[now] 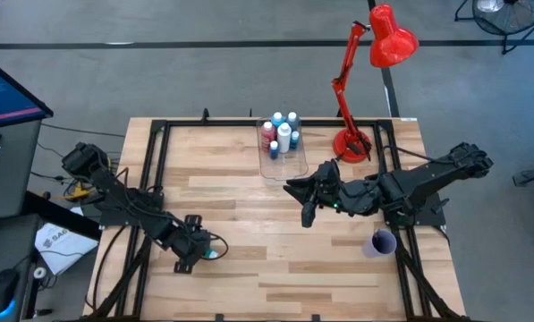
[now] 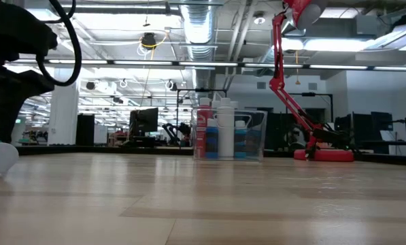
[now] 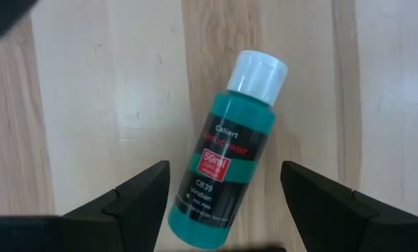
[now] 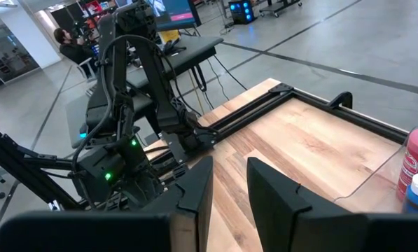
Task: Pick & Place Paint Supplies
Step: Put the green paint bottle into the transparent bin
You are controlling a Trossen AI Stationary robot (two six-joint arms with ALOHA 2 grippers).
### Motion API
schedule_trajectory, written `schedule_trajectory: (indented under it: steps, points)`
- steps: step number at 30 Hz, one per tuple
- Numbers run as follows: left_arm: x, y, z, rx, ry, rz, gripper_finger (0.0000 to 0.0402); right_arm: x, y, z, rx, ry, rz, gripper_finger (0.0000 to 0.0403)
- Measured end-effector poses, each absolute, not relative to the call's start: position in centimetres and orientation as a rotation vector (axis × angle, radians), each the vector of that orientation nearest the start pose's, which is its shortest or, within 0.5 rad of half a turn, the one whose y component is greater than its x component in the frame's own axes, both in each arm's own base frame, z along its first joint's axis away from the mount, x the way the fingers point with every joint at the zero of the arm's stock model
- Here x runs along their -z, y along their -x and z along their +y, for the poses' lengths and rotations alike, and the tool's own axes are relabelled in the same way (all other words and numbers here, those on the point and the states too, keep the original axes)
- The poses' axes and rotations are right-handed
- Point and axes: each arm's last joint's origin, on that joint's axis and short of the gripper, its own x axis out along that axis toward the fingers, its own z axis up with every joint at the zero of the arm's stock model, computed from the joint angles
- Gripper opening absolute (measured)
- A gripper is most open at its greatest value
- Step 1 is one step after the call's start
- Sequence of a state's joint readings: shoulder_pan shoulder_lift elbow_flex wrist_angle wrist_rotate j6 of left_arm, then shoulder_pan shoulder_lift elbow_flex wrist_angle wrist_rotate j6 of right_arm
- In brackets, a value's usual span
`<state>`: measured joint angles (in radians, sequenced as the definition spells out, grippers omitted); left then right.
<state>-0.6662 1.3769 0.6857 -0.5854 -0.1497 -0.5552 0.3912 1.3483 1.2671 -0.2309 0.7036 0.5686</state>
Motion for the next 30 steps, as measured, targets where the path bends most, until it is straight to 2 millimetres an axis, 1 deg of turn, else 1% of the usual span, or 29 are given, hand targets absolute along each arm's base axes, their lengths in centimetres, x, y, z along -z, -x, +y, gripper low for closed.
schedule_trajectory:
  steps: [4, 11, 23, 26, 30]
  points:
    - [-15.5, -17.6, -13.3, 0.092, -0.035, 1.262, 0.0269, -37.3, -28.1, 9.6, 0.375, -0.405, 0.17, 0.0082]
    - [-14.2, -16.8, -12.9, 0.039, 0.047, 1.305, 0.0269, -37.3, -28.1, 9.6, 0.372, -0.405, 0.17, 0.0082]
    - [-14.3, -17.2, -13.2, 0.045, 0.102, 1.261, 0.0267, -37.3, -28.0, 9.8, 0.367, -0.405, 0.171, 0.0082]
    - [-14.3, -17.2, -13.2, 0.046, 0.103, 1.261, 0.0251, -37.3, -28.0, 9.8, 0.366, -0.404, 0.172, 0.0082]
    - [-13.9, -16.9, -13.1, 0.053, 0.106, 1.283, 0.0214, -37.3, -28.0, 9.8, 0.366, -0.405, 0.171, 0.0082]
